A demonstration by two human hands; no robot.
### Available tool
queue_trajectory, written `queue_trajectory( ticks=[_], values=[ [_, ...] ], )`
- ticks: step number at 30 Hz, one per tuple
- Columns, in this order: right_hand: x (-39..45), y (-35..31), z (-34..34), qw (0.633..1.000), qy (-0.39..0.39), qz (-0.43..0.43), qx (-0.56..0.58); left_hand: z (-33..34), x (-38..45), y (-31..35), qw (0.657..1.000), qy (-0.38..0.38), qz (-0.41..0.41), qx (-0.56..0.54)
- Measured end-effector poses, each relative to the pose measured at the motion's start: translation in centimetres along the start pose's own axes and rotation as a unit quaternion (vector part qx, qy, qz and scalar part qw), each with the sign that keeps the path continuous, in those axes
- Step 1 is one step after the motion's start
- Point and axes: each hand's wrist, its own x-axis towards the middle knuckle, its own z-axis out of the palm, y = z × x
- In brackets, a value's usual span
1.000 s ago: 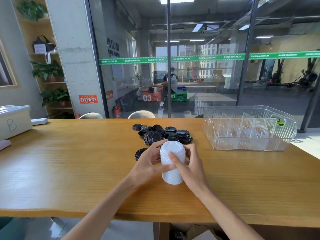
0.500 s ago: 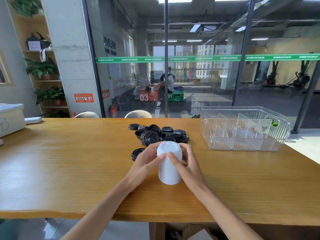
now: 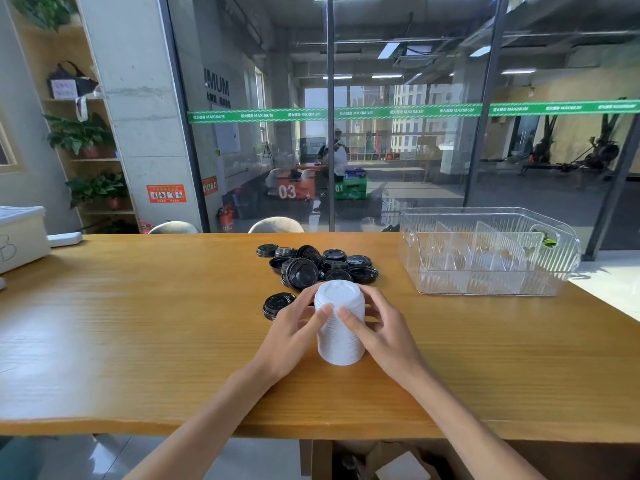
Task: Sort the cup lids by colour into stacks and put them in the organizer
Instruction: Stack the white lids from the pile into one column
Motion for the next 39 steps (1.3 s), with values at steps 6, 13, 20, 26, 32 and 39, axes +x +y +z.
queue_trajectory(
  ticks=[6,13,20,26,32,39],
  values=[
    [-0.1,0.2,0.0,0.999,-0.01,0.033,0.02,0.0,-0.1,0.2,1.0,-0.005,-0.004,0.026],
    [0.5,-0.7,-0.2,0.991,-0.015,0.108,0.083,0.8,1.2,0.8,0.996,0.007,-0.066,-0.067],
    [1.7,-0.9,2.1,0.98,0.035,0.146,0.134,3.2,2.0,0.6,0.962,0.06,-0.172,-0.204],
    [1.8,-0.9,2.9,0.977,0.07,0.154,0.133,4.1,2.5,0.5,0.953,0.102,-0.181,-0.221],
    [1.9,-0.4,2.9,0.976,0.074,0.155,0.135,4.4,2.7,0.0,0.949,0.106,-0.185,-0.232],
    [1.6,0.1,3.5,0.968,0.085,0.165,0.169,4.8,2.5,-0.5,0.944,0.121,-0.192,-0.24]
  ],
)
